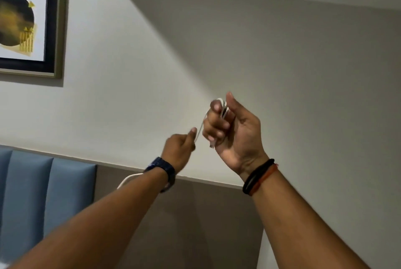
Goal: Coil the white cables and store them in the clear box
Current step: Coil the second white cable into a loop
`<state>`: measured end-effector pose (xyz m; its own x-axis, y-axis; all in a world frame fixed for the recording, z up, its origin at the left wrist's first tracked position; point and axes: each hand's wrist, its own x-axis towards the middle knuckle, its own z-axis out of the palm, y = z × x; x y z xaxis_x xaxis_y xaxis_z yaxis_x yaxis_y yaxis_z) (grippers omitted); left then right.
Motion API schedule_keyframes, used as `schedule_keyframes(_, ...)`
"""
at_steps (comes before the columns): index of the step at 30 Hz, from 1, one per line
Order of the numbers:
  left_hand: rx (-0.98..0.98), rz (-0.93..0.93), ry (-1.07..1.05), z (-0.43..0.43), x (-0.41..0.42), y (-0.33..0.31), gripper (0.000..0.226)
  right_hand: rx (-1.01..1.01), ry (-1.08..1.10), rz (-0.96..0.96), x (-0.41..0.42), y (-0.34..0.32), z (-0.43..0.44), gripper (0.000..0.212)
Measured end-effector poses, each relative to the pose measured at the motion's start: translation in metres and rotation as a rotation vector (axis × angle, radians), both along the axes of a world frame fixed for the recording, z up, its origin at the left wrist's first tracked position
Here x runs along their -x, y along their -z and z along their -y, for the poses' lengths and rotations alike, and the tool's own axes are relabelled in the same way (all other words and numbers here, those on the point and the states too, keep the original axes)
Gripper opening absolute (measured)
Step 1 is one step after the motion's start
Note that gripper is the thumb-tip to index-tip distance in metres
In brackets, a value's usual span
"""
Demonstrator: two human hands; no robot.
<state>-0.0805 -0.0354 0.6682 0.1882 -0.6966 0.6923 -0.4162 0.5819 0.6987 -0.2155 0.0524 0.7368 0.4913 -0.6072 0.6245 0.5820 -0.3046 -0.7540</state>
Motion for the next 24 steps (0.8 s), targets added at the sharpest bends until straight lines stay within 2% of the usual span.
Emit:
schedule_keyframes(2,-0.067,0.051,0.101,-0.005,0.017,0.007,0.064,-0.024,0.192,0.21,-0.004,-0.005,0.004,0.019)
schedule_keyframes(3,-0.098,0.102,0.149,-0.007,0.023,0.011,0.066,-0.031,0.38,0.28,-0.001,-0.008,0.008,0.015)
schedule_keyframes(5,-0.126,0.187,0.226,-0.012,0.029,0.015,0.068,-0.048,0.901,0.32,0.01,-0.013,0.02,0.007)
schedule_keyframes(7,-0.11,0.265,0.234,-0.015,0.028,0.013,0.066,-0.076,1.346,0.309,0.027,-0.01,0.038,0.013)
schedule_keyframes(9,-0.074,0.36,0.203,-0.017,0.023,0.009,0.067,-0.007,1.587,0.21,0.045,0.0,0.052,0.024)
schedule_keyframes(10,-0.054,0.389,0.182,-0.017,0.019,0.007,0.068,0.069,1.675,0.089,0.052,0.009,0.057,0.026)
schedule_keyframes(12,-0.014,0.403,0.123,-0.017,0.008,0.002,0.071,0.252,1.792,-0.28,0.064,0.032,0.066,0.028)
schedule_keyframes(15,0.038,0.368,0.039,-0.017,-0.01,-0.009,0.07,0.387,1.696,-0.977,0.073,0.056,0.065,0.051)
schedule_keyframes(16,0.055,0.347,0.006,-0.016,-0.018,-0.013,0.07,0.375,1.585,-1.122,0.073,0.061,0.064,0.06)
schedule_keyframes(17,0.069,0.328,-0.037,-0.014,-0.025,-0.017,0.069,0.337,1.438,-1.185,0.072,0.065,0.06,0.067)
schedule_keyframes(20,0.106,0.281,-0.155,-0.009,-0.048,-0.026,0.066,0.192,0.973,-1.129,0.063,0.071,0.041,0.075)
schedule_keyframes(24,0.108,0.129,-0.213,-0.002,-0.066,-0.032,0.063,0.131,0.476,-0.822,0.036,0.064,0.013,0.063)
